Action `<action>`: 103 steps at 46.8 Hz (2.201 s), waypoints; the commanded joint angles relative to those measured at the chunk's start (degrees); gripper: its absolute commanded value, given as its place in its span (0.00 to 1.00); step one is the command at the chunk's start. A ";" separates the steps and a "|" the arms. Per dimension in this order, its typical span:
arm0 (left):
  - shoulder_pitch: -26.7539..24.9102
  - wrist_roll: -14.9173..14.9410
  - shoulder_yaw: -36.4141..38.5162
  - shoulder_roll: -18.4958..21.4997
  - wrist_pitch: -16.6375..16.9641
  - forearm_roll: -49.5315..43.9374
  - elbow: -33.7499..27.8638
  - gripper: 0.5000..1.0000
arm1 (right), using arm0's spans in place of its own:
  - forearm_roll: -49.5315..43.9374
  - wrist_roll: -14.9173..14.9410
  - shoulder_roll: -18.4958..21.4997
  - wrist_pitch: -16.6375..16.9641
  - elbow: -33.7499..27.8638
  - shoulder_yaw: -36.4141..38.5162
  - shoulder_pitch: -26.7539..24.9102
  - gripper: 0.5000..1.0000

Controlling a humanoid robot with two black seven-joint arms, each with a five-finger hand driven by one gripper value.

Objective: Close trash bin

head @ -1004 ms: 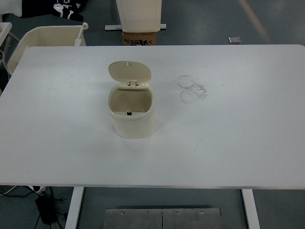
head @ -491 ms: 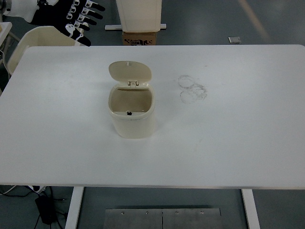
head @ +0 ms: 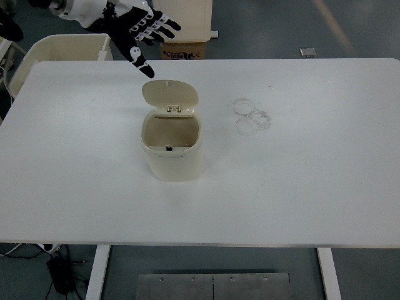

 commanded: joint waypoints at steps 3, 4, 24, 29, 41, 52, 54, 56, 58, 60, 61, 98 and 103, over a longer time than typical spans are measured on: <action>-0.65 0.00 0.13 -1.74 0.01 0.52 -0.08 1.00 | -0.04 0.00 0.00 0.00 0.00 0.00 0.00 0.99; -0.91 0.00 0.13 -1.83 0.01 0.52 -0.17 1.00 | 0.04 0.00 0.00 0.00 0.00 0.00 0.00 0.99; -0.13 2.28 0.48 -0.25 0.01 3.77 -1.23 1.00 | -0.04 0.00 0.00 0.00 0.00 0.00 0.00 0.99; 1.19 2.37 0.48 -0.33 0.01 3.95 -1.58 1.00 | -0.04 0.00 0.00 0.00 0.00 0.00 0.00 0.99; 0.84 2.28 0.48 3.35 0.01 2.89 -10.18 1.00 | -0.04 0.00 0.00 0.00 0.00 0.00 0.00 0.99; 0.67 2.28 0.48 4.85 0.01 2.98 -12.12 1.00 | -0.04 0.00 0.00 0.00 0.00 0.00 0.00 0.99; 0.40 2.28 0.48 4.85 0.01 2.98 -12.12 1.00 | 0.04 0.00 0.00 0.00 0.00 0.00 0.00 0.99; 0.32 2.28 0.57 4.85 0.01 2.98 -12.21 1.00 | 0.04 0.00 0.00 0.00 0.00 0.00 0.00 0.99; 0.31 2.28 0.48 4.85 0.01 2.98 -12.47 1.00 | -0.04 0.00 0.00 0.00 0.00 0.00 0.00 0.99; 0.31 2.28 0.48 4.94 0.01 2.98 -12.83 1.00 | -0.04 0.00 0.00 0.00 0.00 0.00 0.00 0.99; 0.40 2.28 0.48 4.94 0.01 2.98 -12.91 1.00 | 0.04 0.00 0.00 0.00 0.00 0.00 0.00 0.99; 2.78 2.37 2.77 6.17 0.01 3.07 -21.18 1.00 | -0.04 0.00 0.00 0.00 0.00 0.00 0.00 0.99; 2.86 2.37 3.21 6.34 0.01 3.16 -22.05 1.00 | 0.04 0.00 0.00 0.00 0.00 0.00 0.00 0.99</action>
